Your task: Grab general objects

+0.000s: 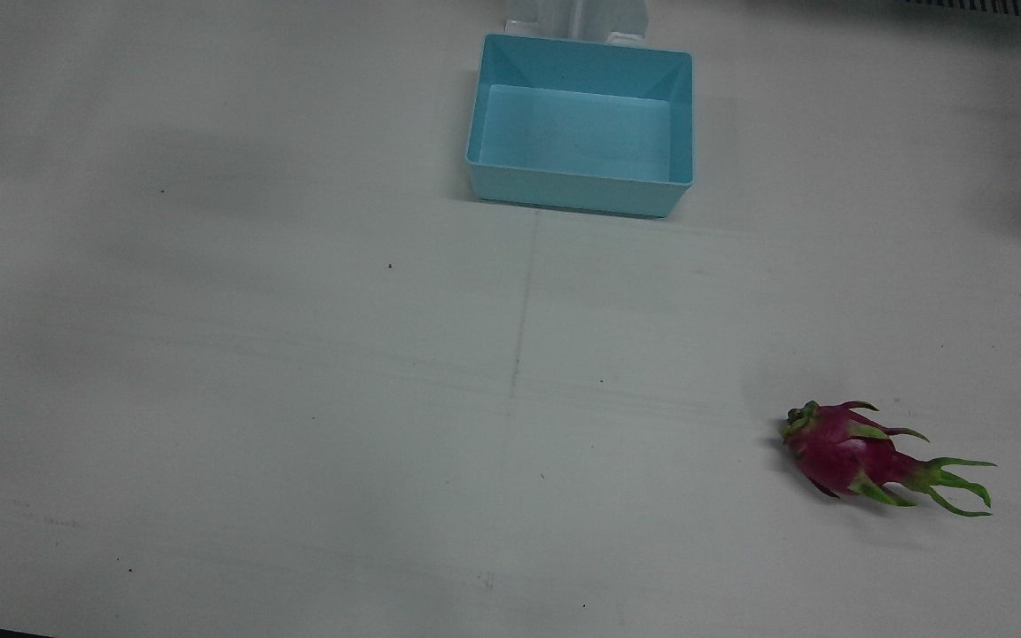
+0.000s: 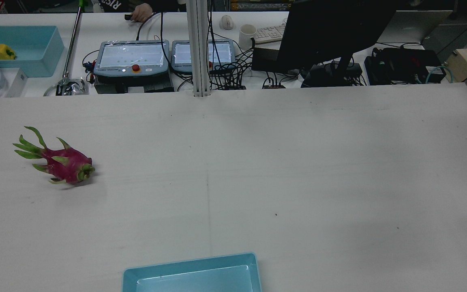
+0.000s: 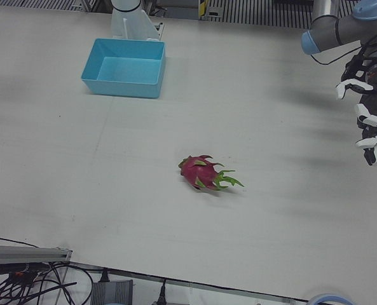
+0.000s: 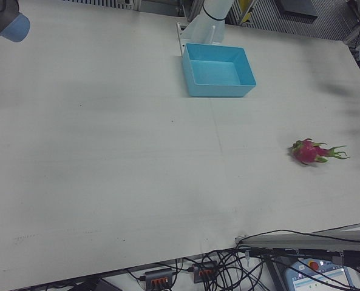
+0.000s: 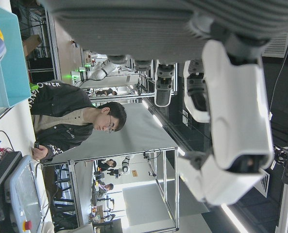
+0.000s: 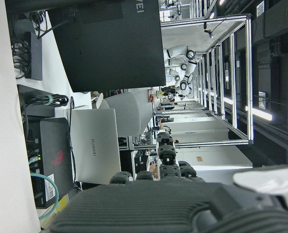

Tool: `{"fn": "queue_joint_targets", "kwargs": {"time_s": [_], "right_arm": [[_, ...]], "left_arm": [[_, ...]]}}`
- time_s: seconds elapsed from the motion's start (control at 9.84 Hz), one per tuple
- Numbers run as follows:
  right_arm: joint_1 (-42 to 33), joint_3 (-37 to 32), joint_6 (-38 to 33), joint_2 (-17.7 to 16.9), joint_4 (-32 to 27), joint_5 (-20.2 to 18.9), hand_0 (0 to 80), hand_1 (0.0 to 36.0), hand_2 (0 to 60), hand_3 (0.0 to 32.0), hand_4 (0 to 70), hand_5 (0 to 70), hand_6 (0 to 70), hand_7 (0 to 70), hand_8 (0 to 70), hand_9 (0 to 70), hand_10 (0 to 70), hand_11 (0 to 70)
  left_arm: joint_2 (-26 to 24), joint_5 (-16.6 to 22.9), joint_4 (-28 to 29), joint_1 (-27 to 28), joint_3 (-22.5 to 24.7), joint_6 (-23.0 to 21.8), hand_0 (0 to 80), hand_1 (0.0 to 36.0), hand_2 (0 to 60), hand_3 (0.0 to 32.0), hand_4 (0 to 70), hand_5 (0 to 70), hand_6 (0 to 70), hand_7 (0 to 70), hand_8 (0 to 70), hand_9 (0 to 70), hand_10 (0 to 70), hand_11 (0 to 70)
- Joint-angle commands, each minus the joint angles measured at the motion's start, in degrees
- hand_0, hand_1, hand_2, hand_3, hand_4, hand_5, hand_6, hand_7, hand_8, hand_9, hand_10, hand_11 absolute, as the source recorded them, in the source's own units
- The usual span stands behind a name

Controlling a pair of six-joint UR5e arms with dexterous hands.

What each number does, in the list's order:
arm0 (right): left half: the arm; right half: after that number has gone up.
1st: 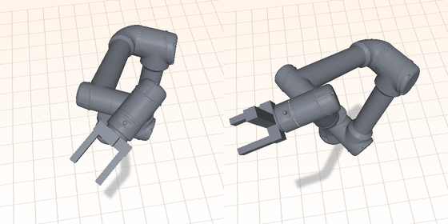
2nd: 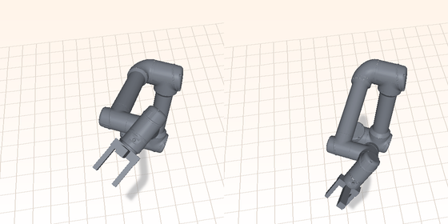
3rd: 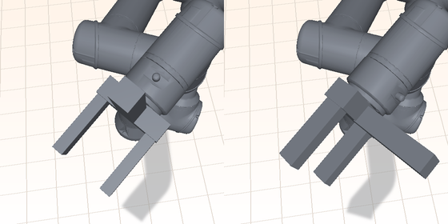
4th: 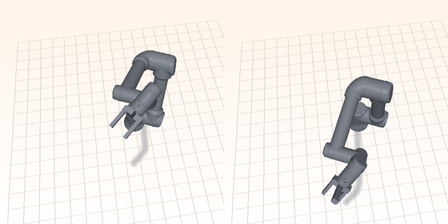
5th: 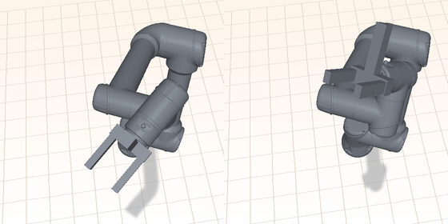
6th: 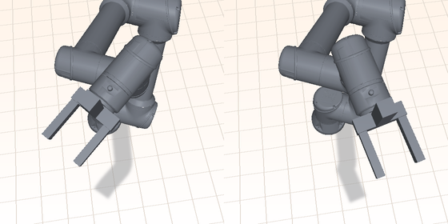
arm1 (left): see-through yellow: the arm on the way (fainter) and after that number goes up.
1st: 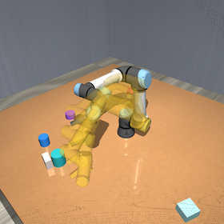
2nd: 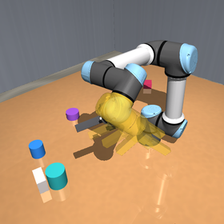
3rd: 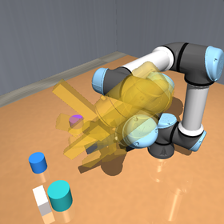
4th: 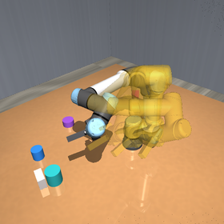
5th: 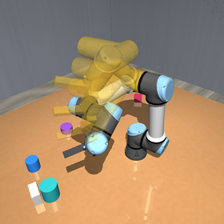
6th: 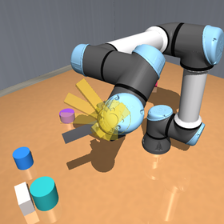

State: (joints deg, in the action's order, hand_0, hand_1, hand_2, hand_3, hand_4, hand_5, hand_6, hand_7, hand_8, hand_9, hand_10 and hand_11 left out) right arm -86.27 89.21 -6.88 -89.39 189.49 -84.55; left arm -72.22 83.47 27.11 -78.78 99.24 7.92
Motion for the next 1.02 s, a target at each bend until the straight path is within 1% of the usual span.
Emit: {"fn": "queue_joint_targets", "kwargs": {"time_s": [0.0, 0.1, 0.2, 0.3, 0.41, 0.51, 0.61, 0.71, 0.81, 0.91], "right_arm": [[0.0, 0.0, 0.0, 0.0, 0.0, 0.0, 0.0, 0.0, 0.0, 0.0, 0.0, 0.0, 0.0, 0.0, 0.0, 0.0, 0.0, 0.0], [0.0, 0.0, -0.1, 0.0, -0.1, 0.0, 0.0, 0.0, 0.0, 0.0, 0.0, 0.0, 0.0, 0.0, 0.0, 0.0, 0.0, 0.0], [0.0, 0.0, 0.0, 0.0, 0.0, 0.0, 0.0, 0.0, 0.0, 0.0, 0.0, 0.0, 0.0, 0.0, 0.0, 0.0, 0.0, 0.0], [0.0, 0.0, 0.0, 0.0, 0.0, 0.0, 0.0, 0.0, 0.0, 0.0, 0.0, 0.0, 0.0, 0.0, 0.0, 0.0, 0.0, 0.0], [0.0, 0.0, 0.0, 0.0, 0.0, 0.0, 0.0, 0.0, 0.0, 0.0, 0.0, 0.0, 0.0, 0.0, 0.0, 0.0, 0.0, 0.0], [0.0, 0.0, 0.0, 0.0, 0.0, 0.0, 0.0, 0.0, 0.0, 0.0, 0.0, 0.0, 0.0, 0.0, 0.0, 0.0, 0.0, 0.0], [0.0, 0.0, 0.0, 0.0, 0.0, 0.0, 0.0, 0.0, 0.0, 0.0, 0.0, 0.0, 0.0, 0.0, 0.0, 0.0, 0.0, 0.0], [0.0, 0.0, 0.0, 0.0, 0.0, 0.0, 0.0, 0.0, 0.0, 0.0, 0.0, 0.0, 0.0, 0.0, 0.0, 0.0, 0.0, 0.0], [0.0, 0.0, 0.0, 0.0, 0.0, 0.0, 0.0, 0.0, 0.0, 0.0, 0.0, 0.0, 0.0, 0.0, 0.0, 0.0, 0.0, 0.0], [0.0, 0.0, 0.0, 0.0, 0.0, 0.0, 0.0, 0.0, 0.0, 0.0, 0.0, 0.0, 0.0, 0.0, 0.0, 0.0, 0.0, 0.0]], "left_arm": [[2.8, 3.4, 5.0, -0.1, 0.2, 6.8, 80.0, 36.0, 60.0, 0.0, 23.3, 20.2, 1.4, 18.1, 0.0, 2.2, 0.0, 0.0], [5.3, 3.4, 7.8, 0.1, 0.2, 9.7, 80.0, 36.0, 60.0, 0.0, 12.4, 18.0, 0.5, 18.4, 0.0, 2.2, 0.0, 0.0], [6.6, 4.8, 8.6, -0.4, 0.3, 14.7, 80.0, 36.0, 60.0, 0.0, 11.8, 51.4, 3.1, 22.7, 0.0, 3.1, 0.0, 0.0], [7.2, 8.1, 8.6, -0.4, -0.4, 15.9, 80.0, 36.0, 60.0, 0.0, 12.3, 68.8, 3.5, 22.6, 0.0, 3.1, 0.0, 0.0], [7.3, 8.9, 8.7, -0.5, -0.2, 17.7, 77.9, 20.5, 0.7, 0.0, 14.6, 70.0, 2.8, 19.1, 0.0, 2.4, 0.0, 0.0], [7.7, 8.9, 8.7, -0.4, -0.3, 19.0, 56.9, 0.2, 0.0, 0.0, 16.3, 70.0, 2.6, 17.3, 0.0, 2.0, 0.0, 0.0], [7.7, 9.4, 8.7, -0.4, -0.4, 19.7, 36.2, 0.0, 0.0, 0.0, 20.2, 70.0, 2.9, 16.8, 0.0, 1.9, 0.0, 0.0], [7.6, 10.9, 8.7, -0.4, -0.3, 19.9, 17.2, 0.0, 0.0, 0.0, 24.3, 70.0, 4.2, 18.5, 0.0, 2.3, 0.0, 0.0], [7.4, 12.7, 8.7, -0.4, 0.2, 22.5, 18.4, 0.0, 0.0, 0.0, 29.6, 70.0, 6.2, 22.7, 0.2, 3.1, 0.0, 0.0], [7.2, 14.8, 7.7, -0.2, 0.3, 26.3, 23.1, 0.0, 0.0, 0.0, 30.0, 70.0, 7.4, 25.8, 0.4, 3.7, 0.0, 0.0]]}}
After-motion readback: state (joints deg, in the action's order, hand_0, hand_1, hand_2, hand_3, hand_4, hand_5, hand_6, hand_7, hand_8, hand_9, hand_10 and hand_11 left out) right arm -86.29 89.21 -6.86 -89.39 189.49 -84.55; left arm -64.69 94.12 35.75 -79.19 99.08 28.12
